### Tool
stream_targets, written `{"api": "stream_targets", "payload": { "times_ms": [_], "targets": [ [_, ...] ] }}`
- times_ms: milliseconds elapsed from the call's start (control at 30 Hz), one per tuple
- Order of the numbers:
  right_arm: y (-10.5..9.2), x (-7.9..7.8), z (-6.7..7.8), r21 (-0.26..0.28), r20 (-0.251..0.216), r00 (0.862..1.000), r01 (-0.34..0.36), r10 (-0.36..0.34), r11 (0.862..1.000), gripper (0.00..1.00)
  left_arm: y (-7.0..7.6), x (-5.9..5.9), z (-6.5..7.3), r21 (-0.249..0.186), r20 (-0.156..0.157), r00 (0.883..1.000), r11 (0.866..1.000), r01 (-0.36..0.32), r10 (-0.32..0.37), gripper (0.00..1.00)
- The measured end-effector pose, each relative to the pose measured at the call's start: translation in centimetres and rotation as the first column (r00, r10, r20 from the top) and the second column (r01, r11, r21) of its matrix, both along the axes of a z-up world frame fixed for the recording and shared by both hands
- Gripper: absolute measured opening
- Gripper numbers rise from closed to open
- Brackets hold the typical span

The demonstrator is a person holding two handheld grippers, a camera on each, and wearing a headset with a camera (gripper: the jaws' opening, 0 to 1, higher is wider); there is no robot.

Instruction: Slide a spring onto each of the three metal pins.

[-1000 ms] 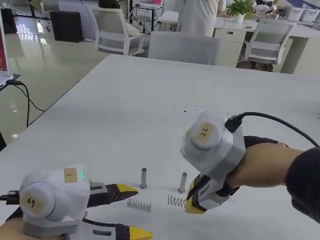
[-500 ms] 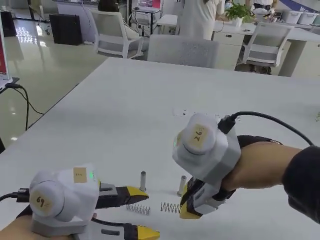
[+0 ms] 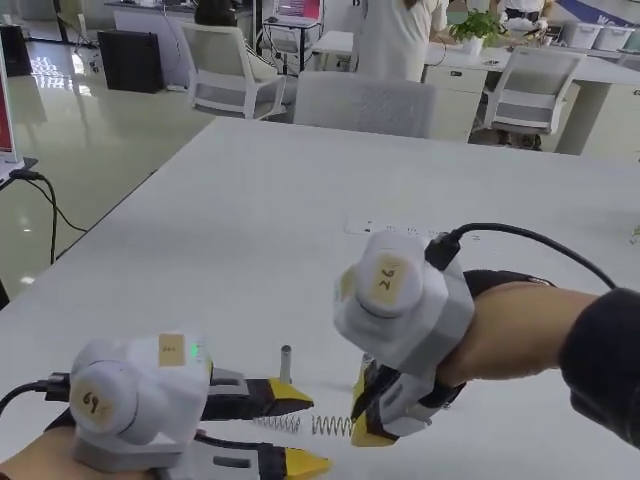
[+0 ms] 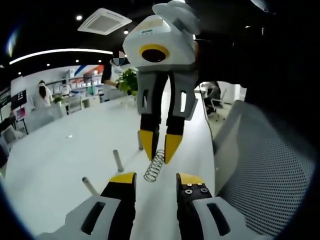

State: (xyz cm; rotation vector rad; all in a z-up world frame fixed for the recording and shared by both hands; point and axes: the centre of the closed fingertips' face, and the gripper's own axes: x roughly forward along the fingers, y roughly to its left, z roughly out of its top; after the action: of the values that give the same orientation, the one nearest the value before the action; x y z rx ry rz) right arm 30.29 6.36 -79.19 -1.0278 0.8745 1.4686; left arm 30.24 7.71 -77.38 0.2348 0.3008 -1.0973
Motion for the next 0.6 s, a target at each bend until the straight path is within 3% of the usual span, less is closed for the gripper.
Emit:
{"api": "stream_targets", "payload": {
  "times_ms": [600],
  "targets": [
    [0.15,-1.0,0.21,-0.007,0.0,0.997,-0.079,0.079,0.997,0.08,-0.25,-0.32,-0.35,0.015,-0.003,1.0,0.999,0.028,-0.028,0.04]
  ]
}}
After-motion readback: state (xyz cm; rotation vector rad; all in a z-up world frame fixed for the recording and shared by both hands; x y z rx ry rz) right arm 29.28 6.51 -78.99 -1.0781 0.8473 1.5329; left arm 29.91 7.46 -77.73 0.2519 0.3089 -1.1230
